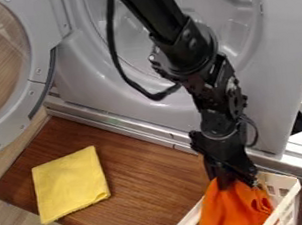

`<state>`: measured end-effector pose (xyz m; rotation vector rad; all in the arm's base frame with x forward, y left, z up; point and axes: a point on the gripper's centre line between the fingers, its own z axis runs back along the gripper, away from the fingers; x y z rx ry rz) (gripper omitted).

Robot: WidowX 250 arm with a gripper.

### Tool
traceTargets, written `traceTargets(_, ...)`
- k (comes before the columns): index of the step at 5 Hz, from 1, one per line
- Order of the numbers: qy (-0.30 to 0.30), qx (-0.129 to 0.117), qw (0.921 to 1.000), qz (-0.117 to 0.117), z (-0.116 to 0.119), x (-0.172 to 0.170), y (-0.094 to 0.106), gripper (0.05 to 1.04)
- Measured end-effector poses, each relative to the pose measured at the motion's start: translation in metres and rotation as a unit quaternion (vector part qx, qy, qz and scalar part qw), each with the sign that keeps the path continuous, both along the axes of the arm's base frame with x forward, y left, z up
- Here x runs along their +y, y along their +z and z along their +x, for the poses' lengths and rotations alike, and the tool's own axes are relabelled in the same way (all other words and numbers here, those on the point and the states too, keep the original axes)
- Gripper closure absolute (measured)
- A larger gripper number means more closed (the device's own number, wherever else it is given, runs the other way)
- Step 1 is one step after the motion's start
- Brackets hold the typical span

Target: Take the orange cloth out of the basket and put it on the washer

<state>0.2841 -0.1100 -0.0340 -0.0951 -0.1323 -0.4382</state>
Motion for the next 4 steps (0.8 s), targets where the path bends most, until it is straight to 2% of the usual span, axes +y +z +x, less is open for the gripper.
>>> traceTargets(1,0.018,-0.001,0.9993,0.032,0.002,0.011,0.016,1.000)
traceTargets(2,0.025,-0.051,0.9978,0.036,0.011,0.015,0.050,1.000)
traceTargets(3,0.038,-0.077,0.9957,0.035,0.018,0.023,0.069,1.000)
traceTargets(4,0.038,-0.076,0.9959,0.031,0.018,0.026,0.073,1.000)
